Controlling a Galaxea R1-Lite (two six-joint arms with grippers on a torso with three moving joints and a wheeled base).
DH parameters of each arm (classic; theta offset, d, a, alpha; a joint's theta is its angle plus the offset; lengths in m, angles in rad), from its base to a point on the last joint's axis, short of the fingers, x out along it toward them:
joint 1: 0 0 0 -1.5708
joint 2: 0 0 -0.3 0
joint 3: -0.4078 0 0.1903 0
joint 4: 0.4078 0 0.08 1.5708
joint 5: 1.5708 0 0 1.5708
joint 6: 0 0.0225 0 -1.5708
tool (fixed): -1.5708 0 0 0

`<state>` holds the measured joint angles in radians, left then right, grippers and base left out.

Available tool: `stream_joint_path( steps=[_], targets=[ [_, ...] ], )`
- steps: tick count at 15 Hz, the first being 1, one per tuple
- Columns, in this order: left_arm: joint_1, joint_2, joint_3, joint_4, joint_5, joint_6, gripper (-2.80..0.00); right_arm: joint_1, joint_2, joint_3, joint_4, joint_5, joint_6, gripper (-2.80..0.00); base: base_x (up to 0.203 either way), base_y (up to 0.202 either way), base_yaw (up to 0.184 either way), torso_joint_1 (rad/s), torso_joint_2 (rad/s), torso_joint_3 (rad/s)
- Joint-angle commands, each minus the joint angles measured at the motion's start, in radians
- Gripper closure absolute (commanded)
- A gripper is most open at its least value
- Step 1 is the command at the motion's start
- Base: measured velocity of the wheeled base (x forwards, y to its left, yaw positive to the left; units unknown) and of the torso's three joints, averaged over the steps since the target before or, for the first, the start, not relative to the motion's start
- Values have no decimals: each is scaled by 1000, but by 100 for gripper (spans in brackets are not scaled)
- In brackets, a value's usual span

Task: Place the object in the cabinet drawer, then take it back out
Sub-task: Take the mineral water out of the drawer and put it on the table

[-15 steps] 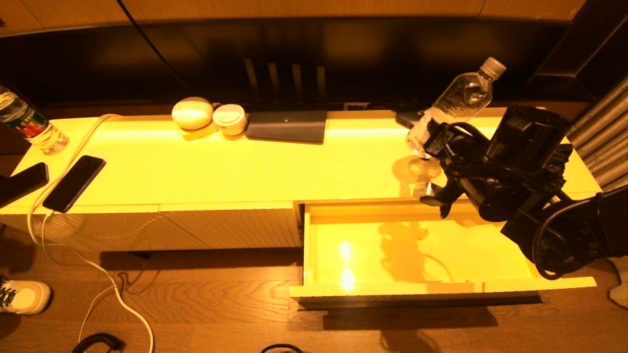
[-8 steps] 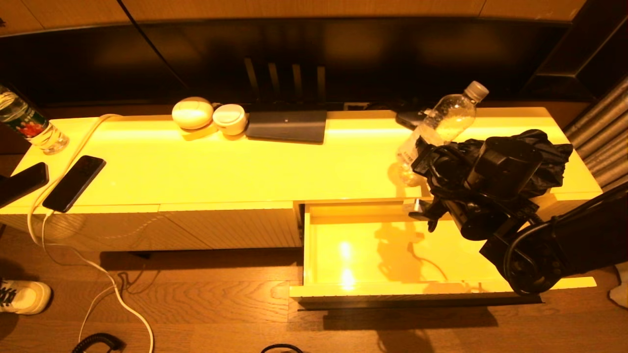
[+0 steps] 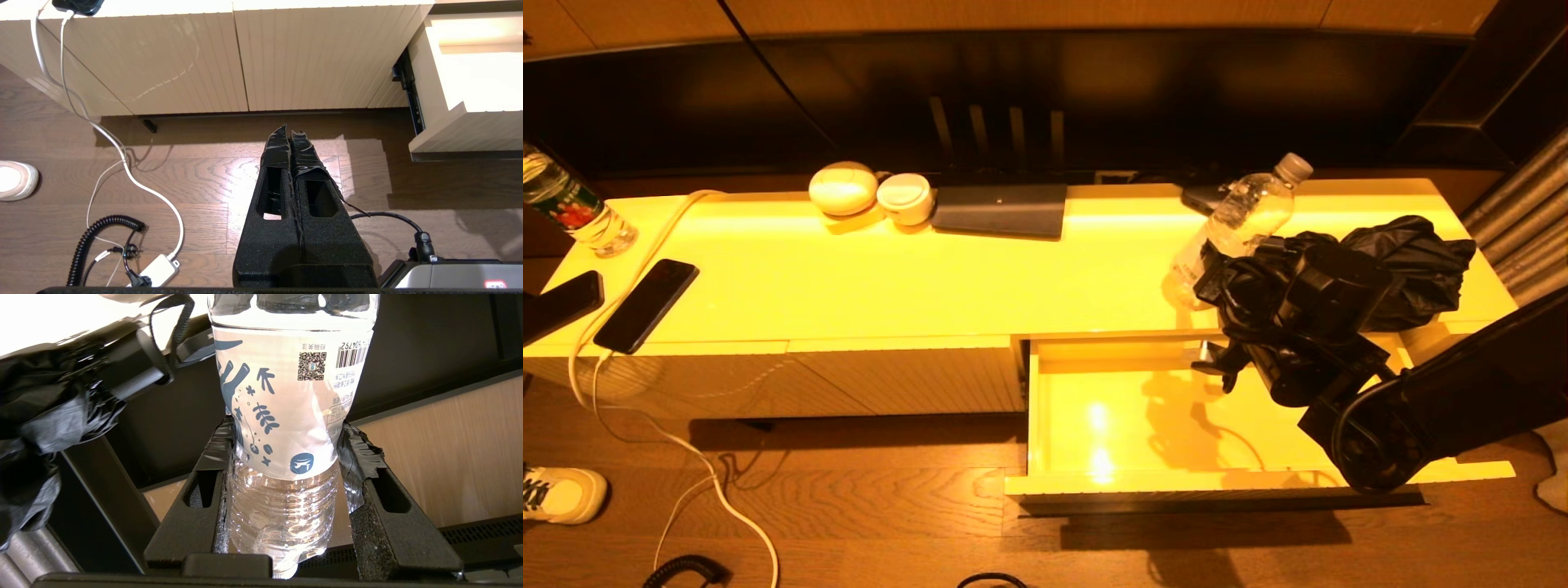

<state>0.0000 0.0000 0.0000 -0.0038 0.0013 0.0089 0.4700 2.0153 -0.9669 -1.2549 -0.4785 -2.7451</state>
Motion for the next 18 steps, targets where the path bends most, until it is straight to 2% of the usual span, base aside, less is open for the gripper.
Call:
stream_joint_path(
  steps=[1,6,14,18],
  targets=[
    [0,0,2,-1,0,0,0,1,11,-12,-9,3,-15,0,0,0,0,0,0,0],
    [0,0,2,-1,0,0,0,-17,15,-14,-17,67,-15,0,0,0,0,0,0,0],
    [0,0,2,-1,0,0,0,-103,-49,22,-3,126,-15,0,0,0,0,0,0,0],
    [0,0,2,0,0,0,0,-103,-29,14,-5,123,-15,0,0,0,0,0,0,0]
  ],
)
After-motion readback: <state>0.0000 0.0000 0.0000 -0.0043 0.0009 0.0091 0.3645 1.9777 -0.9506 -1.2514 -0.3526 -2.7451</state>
